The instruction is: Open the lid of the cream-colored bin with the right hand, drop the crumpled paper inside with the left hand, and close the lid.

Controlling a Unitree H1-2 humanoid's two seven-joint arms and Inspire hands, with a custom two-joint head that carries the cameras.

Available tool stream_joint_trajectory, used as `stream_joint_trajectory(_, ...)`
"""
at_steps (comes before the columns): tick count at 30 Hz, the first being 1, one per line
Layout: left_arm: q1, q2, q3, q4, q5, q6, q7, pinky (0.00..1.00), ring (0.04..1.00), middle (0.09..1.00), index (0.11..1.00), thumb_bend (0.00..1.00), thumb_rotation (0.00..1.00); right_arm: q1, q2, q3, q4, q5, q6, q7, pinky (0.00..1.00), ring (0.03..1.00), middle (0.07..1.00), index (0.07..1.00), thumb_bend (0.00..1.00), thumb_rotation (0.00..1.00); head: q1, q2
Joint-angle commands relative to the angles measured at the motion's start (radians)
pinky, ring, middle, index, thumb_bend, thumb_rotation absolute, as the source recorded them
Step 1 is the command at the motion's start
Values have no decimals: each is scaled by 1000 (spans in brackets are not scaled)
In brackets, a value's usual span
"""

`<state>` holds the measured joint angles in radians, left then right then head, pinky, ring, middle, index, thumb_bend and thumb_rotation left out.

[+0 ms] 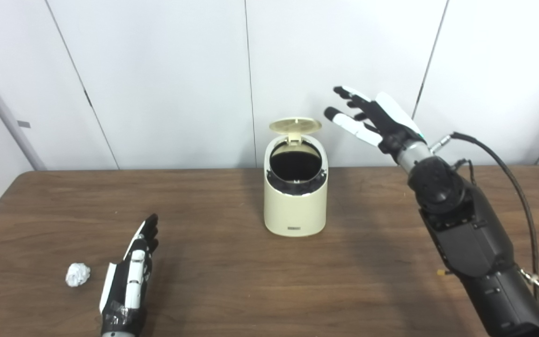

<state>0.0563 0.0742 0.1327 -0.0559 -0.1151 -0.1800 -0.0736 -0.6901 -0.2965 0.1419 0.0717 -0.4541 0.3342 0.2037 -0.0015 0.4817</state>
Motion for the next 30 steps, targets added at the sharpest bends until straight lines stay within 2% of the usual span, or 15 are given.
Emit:
stream_joint_trajectory(1, 42, -38, -24, 73, -10, -27, 1, 1000, 1000, 994, 961, 411, 1000, 16, -24, -38, -48, 53, -17, 4, 829, 905, 920, 892, 557, 1000, 1, 0)
stream_joint_trajectory(3, 40, -38, -23, 79, -13, -31, 0, 1000, 1000, 991, 960, 433, 994, 62, -28, -55, -83, 92, -16, 21, 834, 903, 914, 878, 532, 1000, 1, 0)
stream_joint_trajectory(8, 36, -40, -18, 84, -24, -27, -2, 1000, 1000, 988, 954, 427, 986, 151, -30, -78, -147, 127, 39, 26, 915, 933, 928, 893, 611, 1000, -4, -3)
stream_joint_trajectory(17, 30, -27, -13, 90, -29, -28, -7, 1000, 1000, 993, 958, 409, 1000, 259, -28, -149, -224, 269, 28, 34, 996, 976, 976, 929, 573, 1000, -35, -4)
stream_joint_trajectory(21, 30, -24, -9, 89, -27, -24, -4, 1000, 1000, 987, 957, 425, 1000, 315, -25, -167, -234, 299, 23, 21, 1000, 998, 989, 941, 634, 1000, -41, 0)
stream_joint_trajectory(26, 35, -28, -5, 70, -29, -8, 0, 1000, 1000, 984, 955, 426, 987, 371, 26, -220, -199, 393, -44, -8, 1000, 990, 973, 940, 598, 1000, -44, 5)
stream_joint_trajectory(30, 35, -24, -4, 63, -40, 2, -5, 1000, 1000, 990, 956, 424, 994, 401, 73, -258, -186, 449, -68, -36, 1000, 977, 958, 932, 581, 1000, -53, 13)
